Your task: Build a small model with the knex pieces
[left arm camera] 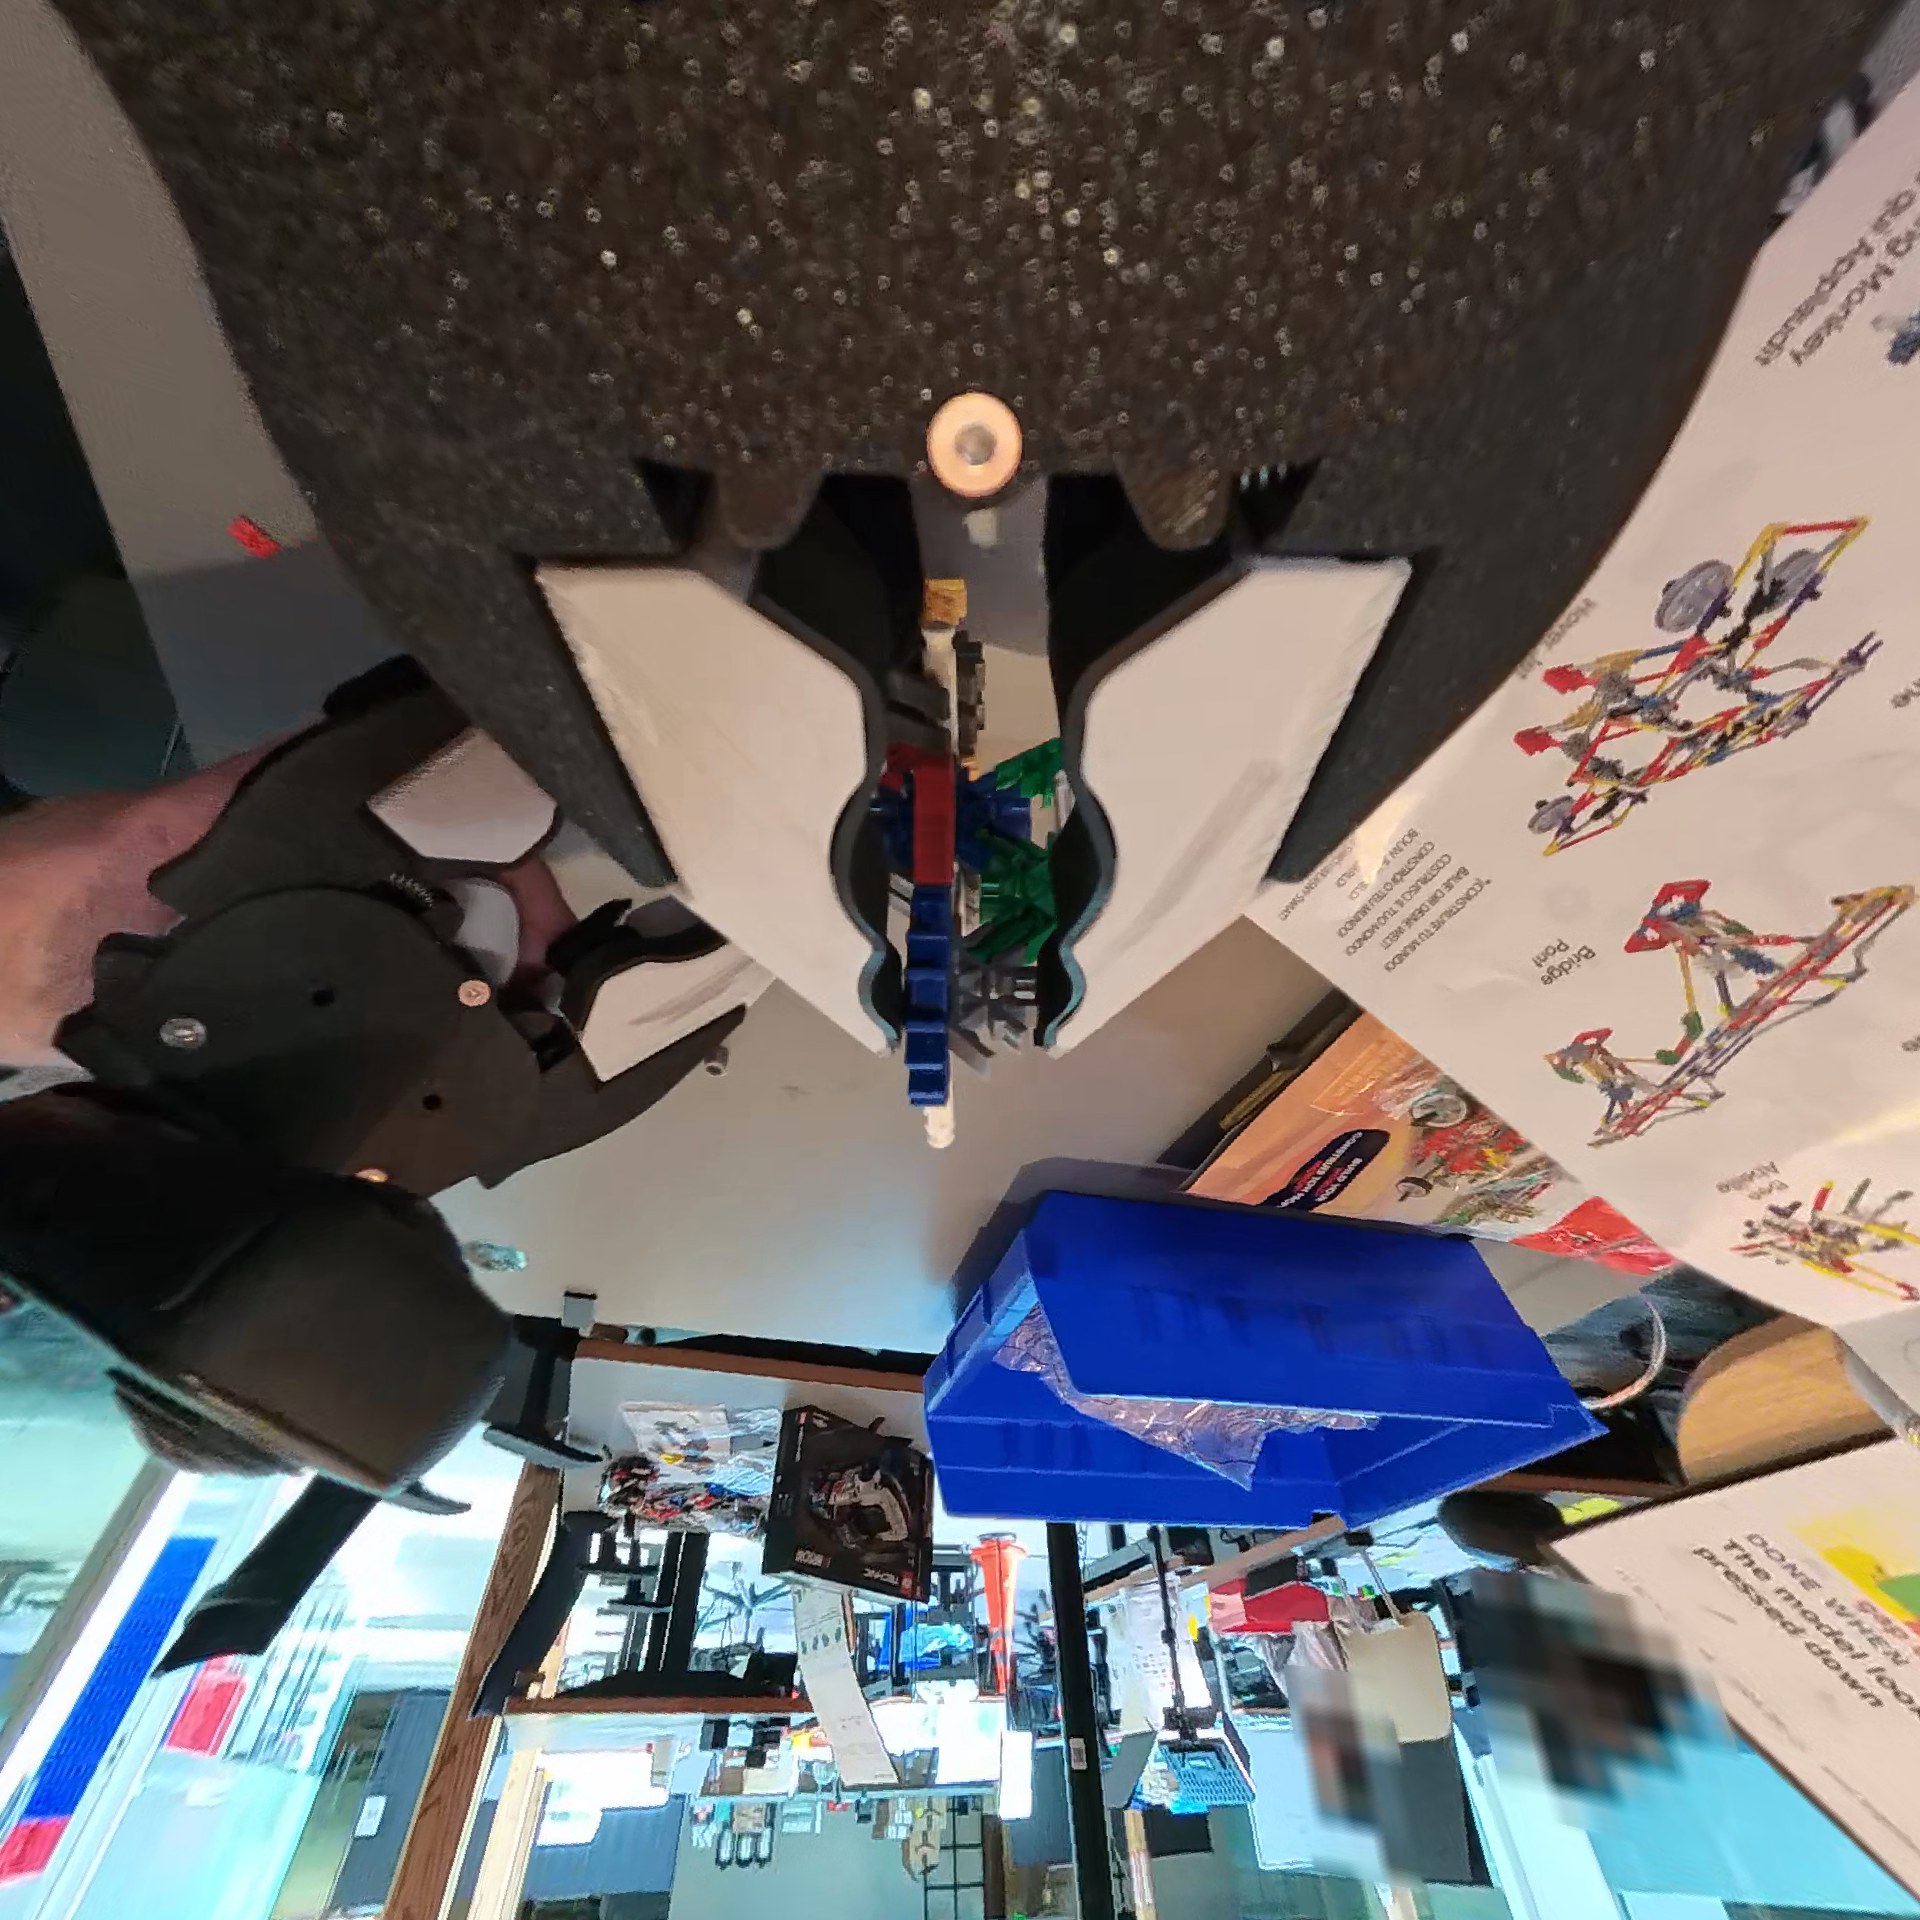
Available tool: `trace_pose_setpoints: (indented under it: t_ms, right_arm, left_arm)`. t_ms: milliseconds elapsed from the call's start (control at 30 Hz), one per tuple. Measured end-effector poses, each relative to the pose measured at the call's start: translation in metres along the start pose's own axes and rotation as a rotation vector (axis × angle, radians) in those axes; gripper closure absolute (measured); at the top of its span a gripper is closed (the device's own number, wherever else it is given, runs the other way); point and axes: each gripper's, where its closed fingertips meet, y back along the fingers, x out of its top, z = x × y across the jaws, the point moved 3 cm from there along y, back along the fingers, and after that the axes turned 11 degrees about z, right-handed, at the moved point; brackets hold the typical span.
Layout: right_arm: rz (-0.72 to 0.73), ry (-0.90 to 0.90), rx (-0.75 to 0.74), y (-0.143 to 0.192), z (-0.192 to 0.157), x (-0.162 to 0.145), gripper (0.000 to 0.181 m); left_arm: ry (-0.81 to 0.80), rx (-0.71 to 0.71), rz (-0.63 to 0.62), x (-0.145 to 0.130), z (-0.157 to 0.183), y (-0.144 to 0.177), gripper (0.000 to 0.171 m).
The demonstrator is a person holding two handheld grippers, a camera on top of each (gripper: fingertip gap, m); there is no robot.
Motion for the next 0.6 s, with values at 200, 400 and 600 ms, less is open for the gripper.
trace_pose_setpoints:
  t_ms: [200, 400, 600]
  right_arm:
    - [0.004, -0.006, 0.025, -0.001, 0.002, 0.001, 0.115]
    - [0.014, -0.012, 0.037, 0.002, 0.004, 0.002, 0.103]
    - [0.068, -0.032, 0.059, 0.03, 0.008, 0.005, 0.104]
  left_arm:
    - [0.061, -0.028, -0.03, -0.002, -0.006, 0.001, 0.145]
    - [0.12, -0.034, -0.038, 0.001, -0.011, 0.013, 0.12]
    - [0.111, -0.034, -0.147, 0.001, -0.008, 0.049, 0.124]
